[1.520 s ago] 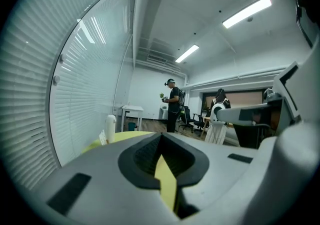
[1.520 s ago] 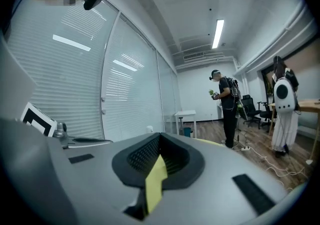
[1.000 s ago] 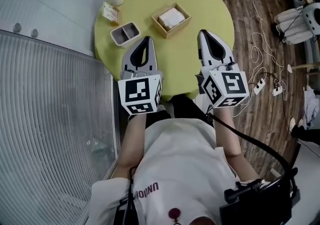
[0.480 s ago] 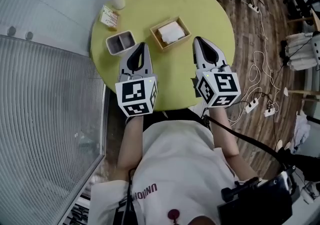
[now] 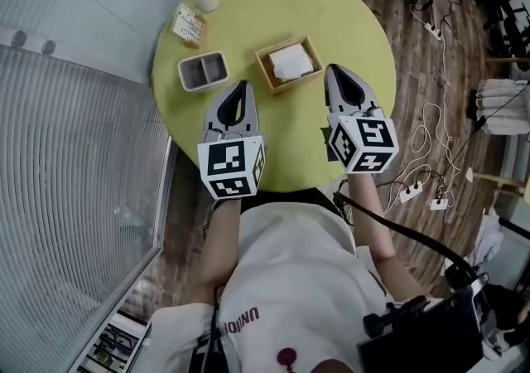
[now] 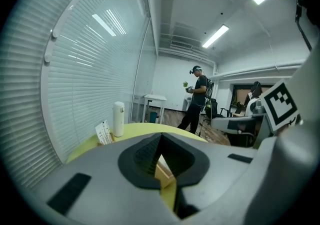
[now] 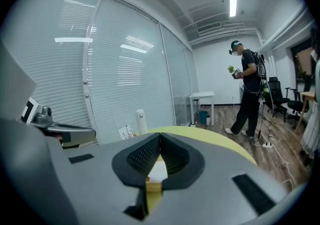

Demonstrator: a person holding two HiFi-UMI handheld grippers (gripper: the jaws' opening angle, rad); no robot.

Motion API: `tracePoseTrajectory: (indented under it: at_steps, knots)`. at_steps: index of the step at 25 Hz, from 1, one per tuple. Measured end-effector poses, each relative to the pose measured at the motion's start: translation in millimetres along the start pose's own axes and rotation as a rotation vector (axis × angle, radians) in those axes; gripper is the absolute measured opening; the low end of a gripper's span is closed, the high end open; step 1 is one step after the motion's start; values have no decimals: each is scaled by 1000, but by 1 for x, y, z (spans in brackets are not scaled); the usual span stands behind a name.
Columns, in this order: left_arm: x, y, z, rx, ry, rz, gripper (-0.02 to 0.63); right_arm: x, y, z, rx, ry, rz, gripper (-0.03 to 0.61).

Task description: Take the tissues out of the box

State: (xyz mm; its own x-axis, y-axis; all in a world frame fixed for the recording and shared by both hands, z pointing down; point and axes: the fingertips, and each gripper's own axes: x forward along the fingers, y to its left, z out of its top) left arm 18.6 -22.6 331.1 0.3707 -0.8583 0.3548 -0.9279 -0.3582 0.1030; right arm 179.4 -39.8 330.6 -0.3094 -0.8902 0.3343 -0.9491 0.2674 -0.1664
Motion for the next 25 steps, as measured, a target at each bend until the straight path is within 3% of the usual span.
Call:
tracePoseTrajectory:
  at_steps: [9, 16, 25]
  knots:
    - [22, 0, 5, -2, 53, -33, 9, 20, -9, -9, 19, 80, -19, 20]
    - [55, 5, -40, -40, 122, -90, 9, 50, -22, -47, 13, 139, -44, 20]
    - [76, -1, -49, -17, 207, -148, 9, 74, -22, -44, 8, 172, -26, 20]
